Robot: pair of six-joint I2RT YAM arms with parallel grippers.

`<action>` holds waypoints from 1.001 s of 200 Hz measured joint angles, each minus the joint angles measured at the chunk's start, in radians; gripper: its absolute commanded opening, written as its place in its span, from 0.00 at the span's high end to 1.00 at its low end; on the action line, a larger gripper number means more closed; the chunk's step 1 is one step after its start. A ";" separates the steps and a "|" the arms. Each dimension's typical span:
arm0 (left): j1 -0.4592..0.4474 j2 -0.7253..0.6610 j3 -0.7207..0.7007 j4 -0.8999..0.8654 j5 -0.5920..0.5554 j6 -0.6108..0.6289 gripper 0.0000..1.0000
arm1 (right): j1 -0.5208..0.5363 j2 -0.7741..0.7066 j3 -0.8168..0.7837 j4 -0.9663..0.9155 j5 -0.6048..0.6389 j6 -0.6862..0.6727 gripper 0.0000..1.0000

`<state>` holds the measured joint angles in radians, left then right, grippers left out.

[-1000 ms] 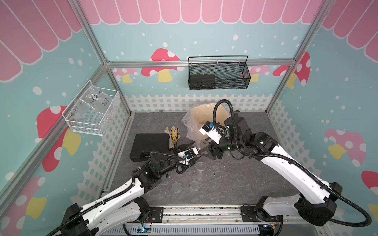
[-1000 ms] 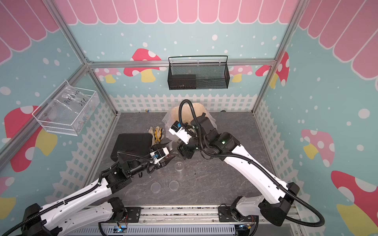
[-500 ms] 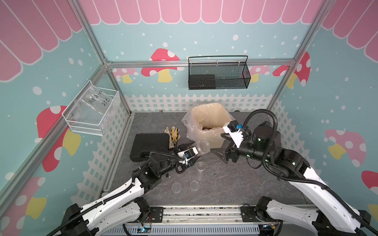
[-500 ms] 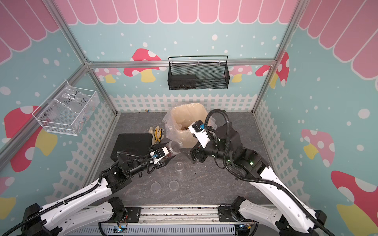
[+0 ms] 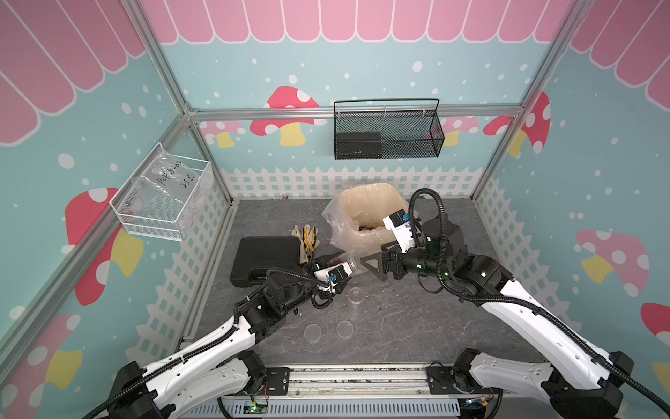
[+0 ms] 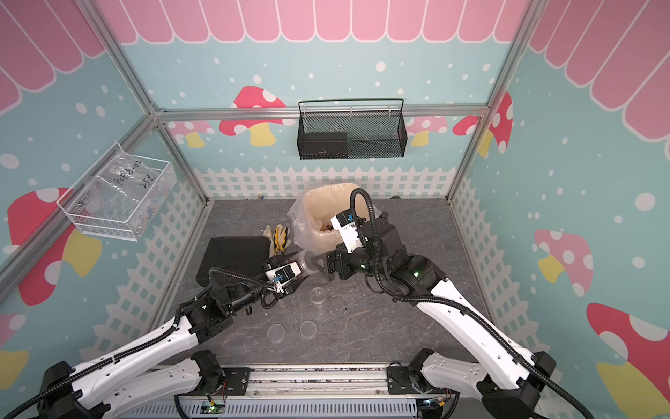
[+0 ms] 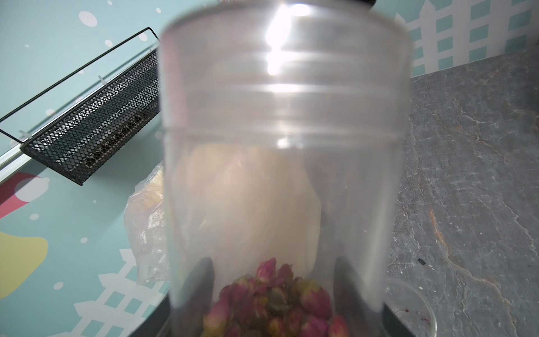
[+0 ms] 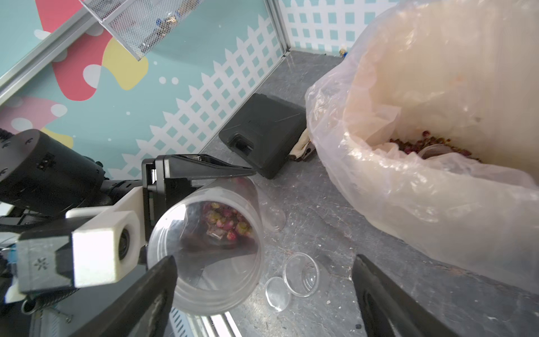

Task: Empty the moldy dried flower tea in the jars
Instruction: Unscrew the lid from the jar.

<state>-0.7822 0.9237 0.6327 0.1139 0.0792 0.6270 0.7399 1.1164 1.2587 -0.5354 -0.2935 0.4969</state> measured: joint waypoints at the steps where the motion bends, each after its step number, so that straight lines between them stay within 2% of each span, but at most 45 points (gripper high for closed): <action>1: 0.000 0.000 0.000 0.000 -0.001 0.000 0.70 | 0.000 0.000 0.000 0.002 -0.004 0.001 0.04; 39: 0.000 0.000 0.000 -0.020 -0.016 0.010 0.71 | 0.000 0.009 0.000 0.053 -0.095 0.024 0.04; 77: 0.000 0.000 0.002 -0.026 -0.023 0.010 0.71 | 0.000 0.047 0.000 0.069 -0.136 0.029 0.06; 112: 0.000 0.000 0.004 -0.028 -0.024 0.014 0.72 | 0.000 0.075 0.000 0.072 -0.164 0.029 0.19; 137: 0.000 0.000 0.005 -0.031 -0.024 0.014 0.72 | 0.000 0.088 0.000 0.072 -0.175 0.027 0.26; 200: 0.003 0.000 0.011 -0.075 -0.022 0.018 0.73 | -0.007 0.110 0.003 0.061 -0.210 -0.023 0.52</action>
<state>-0.7792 0.9234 0.6434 0.0387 0.0574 0.6453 0.7326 1.2266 1.2613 -0.4747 -0.5037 0.4740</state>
